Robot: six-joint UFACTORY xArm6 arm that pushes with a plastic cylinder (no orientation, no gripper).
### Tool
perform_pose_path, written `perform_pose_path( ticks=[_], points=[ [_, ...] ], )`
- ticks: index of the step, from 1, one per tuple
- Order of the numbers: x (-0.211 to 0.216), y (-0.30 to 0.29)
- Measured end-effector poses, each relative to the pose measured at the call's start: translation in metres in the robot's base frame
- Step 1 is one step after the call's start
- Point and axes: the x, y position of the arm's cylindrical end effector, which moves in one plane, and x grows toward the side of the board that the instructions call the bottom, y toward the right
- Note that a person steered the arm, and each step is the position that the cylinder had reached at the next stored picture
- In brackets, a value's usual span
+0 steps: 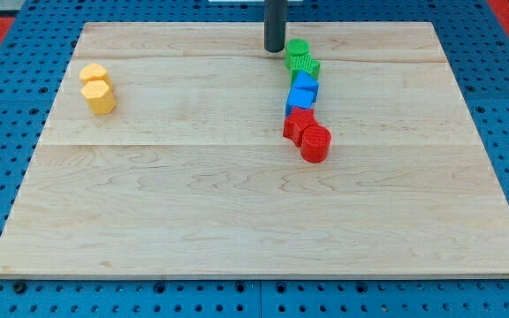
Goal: Move your arm to the right of the green star
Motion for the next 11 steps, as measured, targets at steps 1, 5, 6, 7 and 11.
perform_pose_path(
  ticks=[1, 5, 6, 7, 11],
  points=[
    [0.001, -0.015],
    [-0.016, -0.011],
    [-0.054, -0.010],
    [-0.054, 0.079],
    [0.045, 0.088]
  ],
)
